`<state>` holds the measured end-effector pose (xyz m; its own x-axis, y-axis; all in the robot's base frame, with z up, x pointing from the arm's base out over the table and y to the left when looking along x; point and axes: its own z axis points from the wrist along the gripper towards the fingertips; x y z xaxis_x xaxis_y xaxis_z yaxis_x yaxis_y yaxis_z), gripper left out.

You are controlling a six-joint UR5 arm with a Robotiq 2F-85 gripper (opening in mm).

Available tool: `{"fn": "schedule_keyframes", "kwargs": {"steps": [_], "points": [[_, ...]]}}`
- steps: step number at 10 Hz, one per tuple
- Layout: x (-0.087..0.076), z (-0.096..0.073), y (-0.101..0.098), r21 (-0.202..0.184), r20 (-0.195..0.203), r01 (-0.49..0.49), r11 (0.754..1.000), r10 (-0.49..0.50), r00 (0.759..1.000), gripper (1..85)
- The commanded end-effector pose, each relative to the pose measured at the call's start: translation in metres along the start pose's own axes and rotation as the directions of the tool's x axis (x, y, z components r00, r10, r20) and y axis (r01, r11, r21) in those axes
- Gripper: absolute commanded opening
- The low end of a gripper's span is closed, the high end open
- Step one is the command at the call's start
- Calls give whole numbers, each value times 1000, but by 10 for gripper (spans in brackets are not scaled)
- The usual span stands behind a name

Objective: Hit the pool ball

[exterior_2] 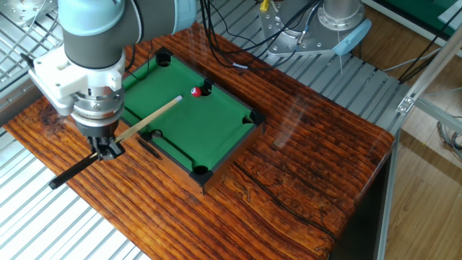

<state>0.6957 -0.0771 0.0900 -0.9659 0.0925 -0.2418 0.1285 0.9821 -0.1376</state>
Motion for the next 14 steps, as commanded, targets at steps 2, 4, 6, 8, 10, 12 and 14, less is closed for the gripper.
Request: {"fn": "schedule_keyframes", "kwargs": {"steps": [2, 4, 6, 8, 10, 12, 14], "points": [[-6, 1, 3, -13, 6, 26, 1000, -26, 1000, 10], [-18, 1, 4, -14, 52, 37, 999, -36, 998, 10], [-25, 0, 3, -11, 81, 25, 1000, -24, 996, 10], [-14, -2, 14, -55, 55, -27, 998, 30, 998, 10], [17, -9, 14, -43, 21, -41, 998, 42, 999, 10], [35, -10, 7, -30, 20, -24, 999, 25, 999, 10], [47, -10, 0, -23, 20, -17, 1000, 17, 1000, 10]]}}
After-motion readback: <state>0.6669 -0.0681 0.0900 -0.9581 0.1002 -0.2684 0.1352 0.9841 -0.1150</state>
